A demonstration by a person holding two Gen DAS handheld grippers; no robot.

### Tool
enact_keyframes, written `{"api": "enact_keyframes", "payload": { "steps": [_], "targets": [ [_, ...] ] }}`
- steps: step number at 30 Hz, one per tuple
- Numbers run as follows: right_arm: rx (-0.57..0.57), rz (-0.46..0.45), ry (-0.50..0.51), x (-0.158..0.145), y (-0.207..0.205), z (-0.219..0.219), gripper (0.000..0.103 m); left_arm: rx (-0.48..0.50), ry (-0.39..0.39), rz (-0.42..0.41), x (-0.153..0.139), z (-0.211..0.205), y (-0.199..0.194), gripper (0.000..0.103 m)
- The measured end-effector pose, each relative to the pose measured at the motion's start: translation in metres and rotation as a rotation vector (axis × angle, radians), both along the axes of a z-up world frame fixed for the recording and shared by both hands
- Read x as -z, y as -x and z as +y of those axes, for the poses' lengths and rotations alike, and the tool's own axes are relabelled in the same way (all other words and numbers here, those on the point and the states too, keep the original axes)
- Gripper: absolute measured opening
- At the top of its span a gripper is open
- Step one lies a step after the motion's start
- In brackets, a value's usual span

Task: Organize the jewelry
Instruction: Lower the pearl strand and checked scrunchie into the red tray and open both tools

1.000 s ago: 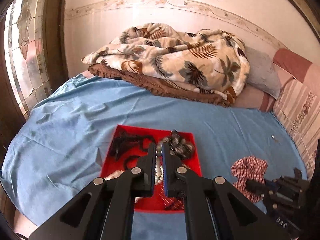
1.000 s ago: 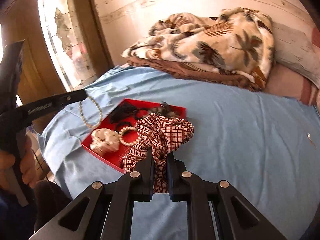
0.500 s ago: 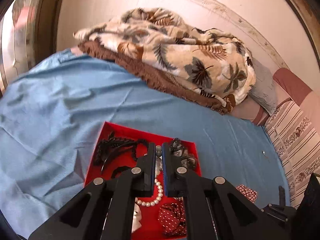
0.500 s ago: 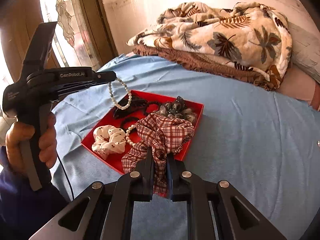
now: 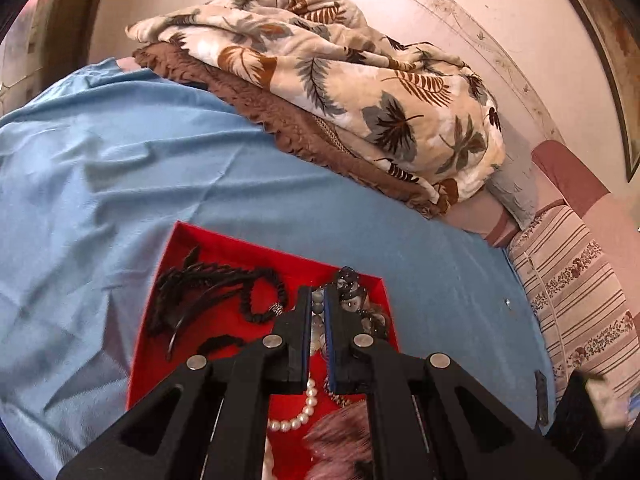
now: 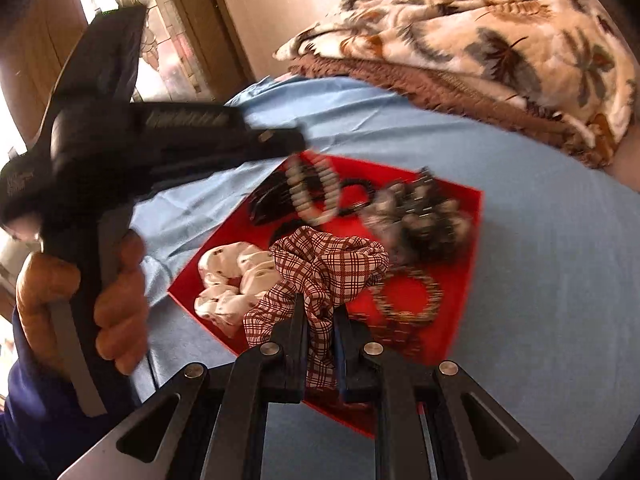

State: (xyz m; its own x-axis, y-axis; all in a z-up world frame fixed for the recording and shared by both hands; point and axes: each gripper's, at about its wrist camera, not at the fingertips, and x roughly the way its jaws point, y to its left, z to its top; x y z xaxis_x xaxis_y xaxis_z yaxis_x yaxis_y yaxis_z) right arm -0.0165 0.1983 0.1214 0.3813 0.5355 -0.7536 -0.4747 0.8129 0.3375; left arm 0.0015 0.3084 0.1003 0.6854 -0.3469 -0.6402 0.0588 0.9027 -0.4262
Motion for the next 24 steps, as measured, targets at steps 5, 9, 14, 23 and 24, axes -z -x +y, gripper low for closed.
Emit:
{"api": "enact_keyframes", "payload": {
  "steps": [5,9,14,23,24],
  "targets": [
    [-0.041,0.037,0.002,0.018,0.005,0.015,0.012,-0.024,-0.06,0.043,0.012,-0.003,-0.013,0.005],
    [-0.043,0.047,0.025,0.027,0.007,0.017,0.012,-0.067,-0.172,0.091,0.023,-0.006,-0.02,0.005],
    [-0.043,0.054,0.049,0.037,0.01,0.02,0.012,-0.076,-0.199,0.124,0.033,-0.006,-0.025,0.005],
    [-0.057,0.001,0.075,0.029,0.015,0.023,0.035,-0.082,-0.195,0.09,0.022,-0.006,-0.017,0.017],
    [-0.06,-0.006,0.073,0.027,0.017,0.022,0.04,-0.084,-0.195,0.075,0.019,-0.006,-0.015,0.027]
  ]
}}
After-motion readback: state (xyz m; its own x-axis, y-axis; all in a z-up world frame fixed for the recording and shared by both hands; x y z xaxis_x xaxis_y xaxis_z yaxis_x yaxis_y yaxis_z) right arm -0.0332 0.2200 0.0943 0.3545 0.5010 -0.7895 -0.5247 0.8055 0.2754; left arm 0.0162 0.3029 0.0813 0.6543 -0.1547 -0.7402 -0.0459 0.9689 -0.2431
